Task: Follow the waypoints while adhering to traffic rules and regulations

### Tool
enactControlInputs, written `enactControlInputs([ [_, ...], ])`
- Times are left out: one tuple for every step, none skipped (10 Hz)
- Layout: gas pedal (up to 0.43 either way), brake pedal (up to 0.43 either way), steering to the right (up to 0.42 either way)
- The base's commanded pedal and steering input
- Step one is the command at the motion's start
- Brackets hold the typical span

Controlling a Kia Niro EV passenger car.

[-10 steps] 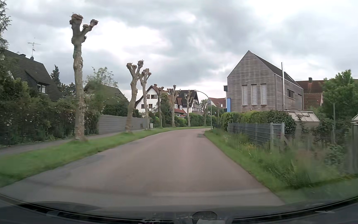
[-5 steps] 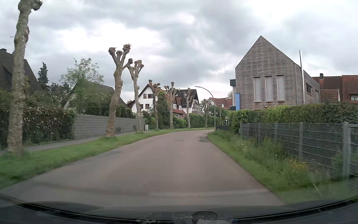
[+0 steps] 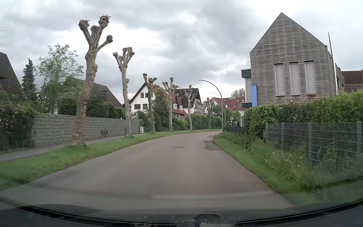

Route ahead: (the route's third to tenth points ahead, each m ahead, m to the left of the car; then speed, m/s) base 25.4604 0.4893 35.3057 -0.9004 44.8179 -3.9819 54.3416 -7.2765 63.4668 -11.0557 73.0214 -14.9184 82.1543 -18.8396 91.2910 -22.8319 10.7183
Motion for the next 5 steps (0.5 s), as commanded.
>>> enactControlInputs([
  [0.059, 0.0, 0.01],
  [0.059, 0.0, 0.011],
  [0.047, 0.0, 0.01],
  [0.047, 0.0, 0.01],
  [0.047, 0.0, 0.01],
])
